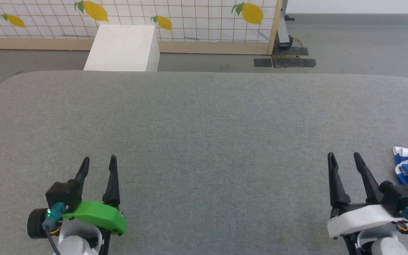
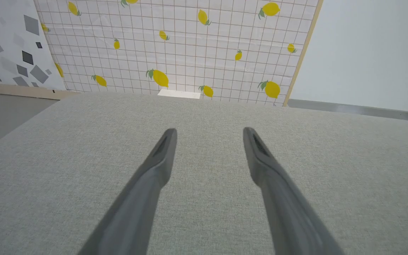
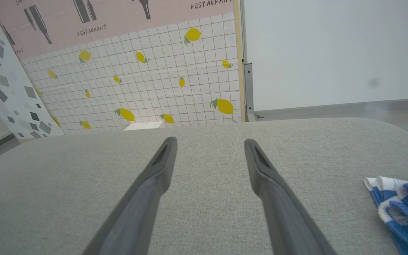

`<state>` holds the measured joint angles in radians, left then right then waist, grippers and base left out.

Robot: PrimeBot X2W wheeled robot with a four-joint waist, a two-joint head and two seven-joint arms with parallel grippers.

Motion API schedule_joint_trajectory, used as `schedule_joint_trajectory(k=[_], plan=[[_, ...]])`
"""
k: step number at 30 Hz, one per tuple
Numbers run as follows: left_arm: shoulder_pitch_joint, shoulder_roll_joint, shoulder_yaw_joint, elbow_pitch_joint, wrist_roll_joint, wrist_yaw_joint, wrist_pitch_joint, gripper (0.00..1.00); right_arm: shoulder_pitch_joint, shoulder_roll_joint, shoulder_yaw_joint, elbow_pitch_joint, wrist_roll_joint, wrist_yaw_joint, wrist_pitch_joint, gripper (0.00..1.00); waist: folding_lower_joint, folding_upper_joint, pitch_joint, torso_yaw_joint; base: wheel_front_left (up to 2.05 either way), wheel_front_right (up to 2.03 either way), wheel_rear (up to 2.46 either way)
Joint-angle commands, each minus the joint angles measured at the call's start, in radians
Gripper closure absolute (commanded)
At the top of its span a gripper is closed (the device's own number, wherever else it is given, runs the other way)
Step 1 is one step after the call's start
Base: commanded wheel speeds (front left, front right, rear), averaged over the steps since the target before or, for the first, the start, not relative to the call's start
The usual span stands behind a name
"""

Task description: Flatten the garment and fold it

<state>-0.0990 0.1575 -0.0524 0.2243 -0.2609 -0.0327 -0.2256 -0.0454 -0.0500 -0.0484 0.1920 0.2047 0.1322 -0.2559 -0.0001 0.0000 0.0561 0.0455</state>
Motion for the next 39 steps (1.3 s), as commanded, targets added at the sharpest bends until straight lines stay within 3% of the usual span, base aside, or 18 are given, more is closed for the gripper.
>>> schedule_joint_trajectory(k=[1, 7, 8, 39], plan=[[0.006, -0.002, -0.004, 0.007, 0.014, 0.005, 0.001, 0.0, 0.015, 0.0, 0.002, 0.001, -0.02, -0.002, -0.006, 0.0, 0.0001, 0.0, 0.0, 0.001, 0.0, 0.0, 0.0], [0.0, -0.001, -0.012, 0.025, 0.016, 0.009, -0.005, 0.0, 0.02, 0.0, 0.004, -0.001, -0.031, -0.002, -0.006, 0.0, 0.0001, 0.0, -0.001, 0.003, 0.0, 0.0, 0.0], [0.0, 0.0, -0.012, 0.024, 0.001, 0.003, 0.0, 1.0, 0.007, 0.0, 0.003, -0.001, -0.03, 0.0, 0.001, 1.0, 0.0001, 0.0, -0.001, 0.002, 0.0, 0.0, 0.0], [0.021, -0.023, 0.001, -0.028, 0.052, 0.009, 0.047, 1.0, 0.015, 0.0, 0.013, -0.041, -0.066, 0.0, 0.054, 1.0, 0.0001, 0.0, -0.012, -0.008, 0.0, 0.0, 0.0]])
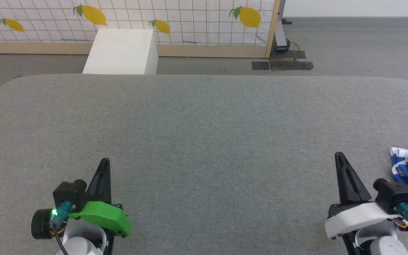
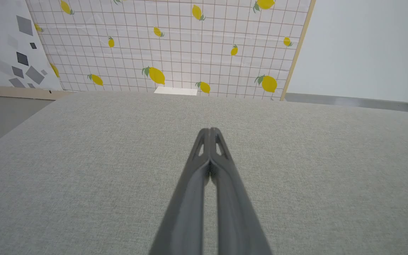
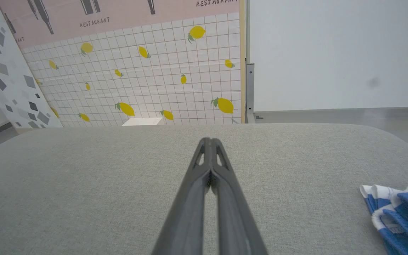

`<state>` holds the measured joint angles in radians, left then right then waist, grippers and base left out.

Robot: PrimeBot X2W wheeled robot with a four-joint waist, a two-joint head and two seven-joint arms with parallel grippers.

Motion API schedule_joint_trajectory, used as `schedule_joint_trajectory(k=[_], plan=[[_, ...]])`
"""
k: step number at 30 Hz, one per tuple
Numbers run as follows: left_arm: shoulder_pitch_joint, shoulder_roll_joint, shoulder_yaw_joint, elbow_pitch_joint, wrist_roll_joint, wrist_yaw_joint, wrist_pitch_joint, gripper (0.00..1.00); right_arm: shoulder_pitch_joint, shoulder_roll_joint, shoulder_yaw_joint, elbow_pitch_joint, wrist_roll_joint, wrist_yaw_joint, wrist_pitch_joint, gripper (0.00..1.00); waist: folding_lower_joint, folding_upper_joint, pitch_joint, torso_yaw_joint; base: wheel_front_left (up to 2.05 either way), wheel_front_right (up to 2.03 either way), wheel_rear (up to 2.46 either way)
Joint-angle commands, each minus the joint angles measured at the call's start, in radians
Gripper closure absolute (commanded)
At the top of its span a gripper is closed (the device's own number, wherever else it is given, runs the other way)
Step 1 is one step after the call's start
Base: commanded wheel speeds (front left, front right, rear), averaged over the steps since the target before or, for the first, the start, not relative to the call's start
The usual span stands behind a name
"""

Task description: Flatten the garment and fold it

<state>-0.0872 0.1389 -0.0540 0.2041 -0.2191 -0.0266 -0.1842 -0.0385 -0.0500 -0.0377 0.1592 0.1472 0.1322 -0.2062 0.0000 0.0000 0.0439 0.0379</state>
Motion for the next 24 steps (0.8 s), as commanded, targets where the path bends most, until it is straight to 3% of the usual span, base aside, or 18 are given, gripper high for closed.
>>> schedule_joint_trajectory(k=[1, 24], plan=[[0.01, -0.005, 0.003, -0.009, 0.012, 0.003, 0.007, 1.0, 0.008, 0.0, 0.002, -0.009, -0.01, 0.0, 0.006, 1.0, 0.0, 0.0, -0.001, -0.001, 0.0, 0.0, 0.0], [0.028, -0.024, 0.015, -0.055, 0.061, 0.009, 0.049, 1.0, 0.015, 0.0, 0.011, -0.044, -0.042, -0.001, 0.053, 1.0, 0.0, 0.0, -0.011, -0.009, 0.0, 0.0, 0.0]])
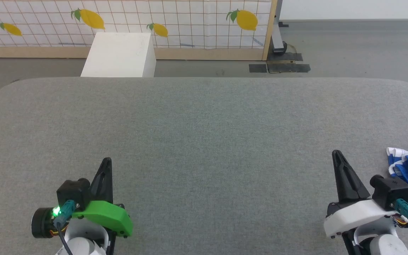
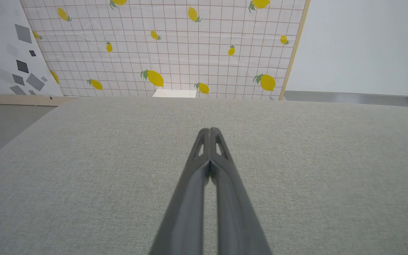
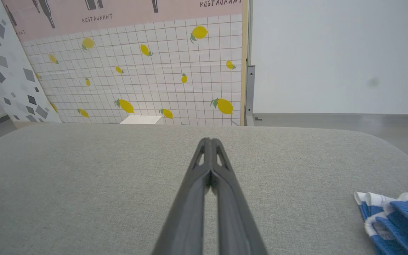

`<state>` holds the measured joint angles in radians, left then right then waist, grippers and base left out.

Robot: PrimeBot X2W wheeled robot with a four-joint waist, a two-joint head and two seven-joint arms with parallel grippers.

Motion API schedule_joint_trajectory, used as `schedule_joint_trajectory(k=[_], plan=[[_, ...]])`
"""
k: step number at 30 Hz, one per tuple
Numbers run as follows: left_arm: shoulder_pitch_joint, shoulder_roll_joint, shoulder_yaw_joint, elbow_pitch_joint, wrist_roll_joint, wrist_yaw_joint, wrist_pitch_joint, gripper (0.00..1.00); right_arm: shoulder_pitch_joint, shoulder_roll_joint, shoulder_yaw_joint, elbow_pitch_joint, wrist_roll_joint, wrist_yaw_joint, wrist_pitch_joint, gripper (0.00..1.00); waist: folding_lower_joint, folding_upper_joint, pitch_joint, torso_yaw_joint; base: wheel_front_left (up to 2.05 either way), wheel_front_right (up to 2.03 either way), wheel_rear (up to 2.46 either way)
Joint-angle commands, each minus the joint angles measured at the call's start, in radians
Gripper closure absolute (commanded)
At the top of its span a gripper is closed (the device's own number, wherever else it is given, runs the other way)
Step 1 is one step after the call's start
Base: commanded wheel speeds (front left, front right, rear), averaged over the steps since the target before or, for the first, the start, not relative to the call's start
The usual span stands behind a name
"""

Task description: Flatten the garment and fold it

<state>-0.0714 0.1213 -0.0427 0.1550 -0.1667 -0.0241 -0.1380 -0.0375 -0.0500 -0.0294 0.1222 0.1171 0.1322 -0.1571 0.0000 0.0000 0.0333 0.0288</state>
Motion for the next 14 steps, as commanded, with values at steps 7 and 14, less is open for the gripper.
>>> schedule_joint_trajectory(k=[7, 14], plan=[[0.017, -0.013, 0.007, -0.019, 0.023, 0.008, 0.015, 1.0, 0.017, 0.0, 0.005, -0.018, -0.022, -0.001, 0.018, 1.0, 0.0, 0.0, -0.003, -0.003, 0.0, 0.0, 0.0], [0.023, -0.019, 0.011, -0.033, 0.038, 0.01, 0.027, 1.0, 0.019, 0.0, 0.007, -0.028, -0.031, -0.001, 0.032, 1.0, 0.0, 0.0, -0.006, -0.005, 0.0, 0.0, 0.0]])
